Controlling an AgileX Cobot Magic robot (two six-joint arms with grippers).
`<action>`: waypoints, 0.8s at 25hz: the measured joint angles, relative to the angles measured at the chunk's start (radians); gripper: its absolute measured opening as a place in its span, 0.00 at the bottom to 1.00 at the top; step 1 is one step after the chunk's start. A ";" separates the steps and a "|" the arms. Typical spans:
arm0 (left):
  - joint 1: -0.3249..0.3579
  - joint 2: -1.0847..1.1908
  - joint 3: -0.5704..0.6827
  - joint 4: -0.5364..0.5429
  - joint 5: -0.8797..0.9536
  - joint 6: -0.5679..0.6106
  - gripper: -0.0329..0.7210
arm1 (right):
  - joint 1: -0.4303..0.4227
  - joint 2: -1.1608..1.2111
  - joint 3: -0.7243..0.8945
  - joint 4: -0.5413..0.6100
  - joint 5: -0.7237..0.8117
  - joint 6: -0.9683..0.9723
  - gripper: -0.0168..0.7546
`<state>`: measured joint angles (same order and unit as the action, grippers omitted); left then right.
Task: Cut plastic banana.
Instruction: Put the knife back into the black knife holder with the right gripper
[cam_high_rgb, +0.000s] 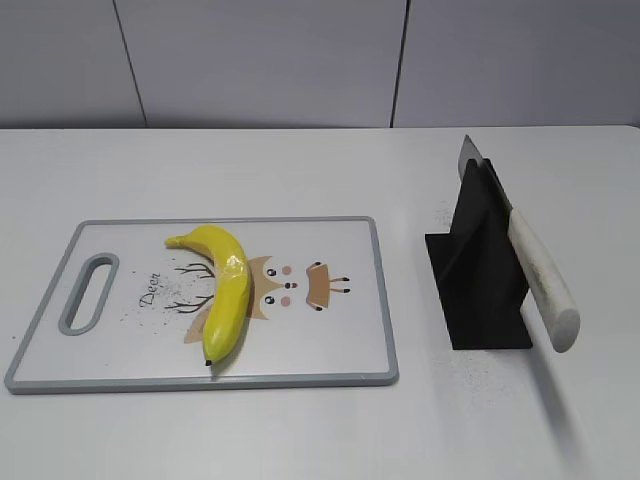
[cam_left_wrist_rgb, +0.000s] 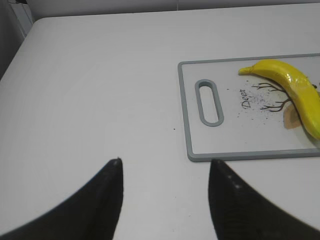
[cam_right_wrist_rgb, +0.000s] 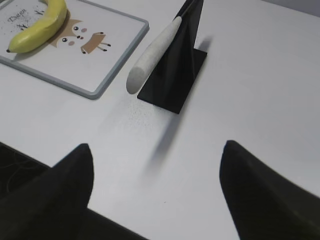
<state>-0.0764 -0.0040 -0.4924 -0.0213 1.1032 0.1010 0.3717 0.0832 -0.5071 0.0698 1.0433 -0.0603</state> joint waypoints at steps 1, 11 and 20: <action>0.000 0.000 0.000 0.000 0.000 0.000 0.74 | 0.000 -0.015 0.000 -0.002 -0.001 0.000 0.79; 0.001 0.000 0.001 -0.003 -0.001 0.000 0.72 | -0.067 -0.089 0.000 -0.001 -0.004 0.000 0.79; 0.002 0.000 0.001 -0.002 -0.001 0.000 0.70 | -0.316 -0.089 0.000 0.015 -0.004 0.000 0.79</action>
<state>-0.0744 -0.0040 -0.4916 -0.0229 1.1022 0.1010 0.0559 -0.0060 -0.5071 0.0848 1.0395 -0.0600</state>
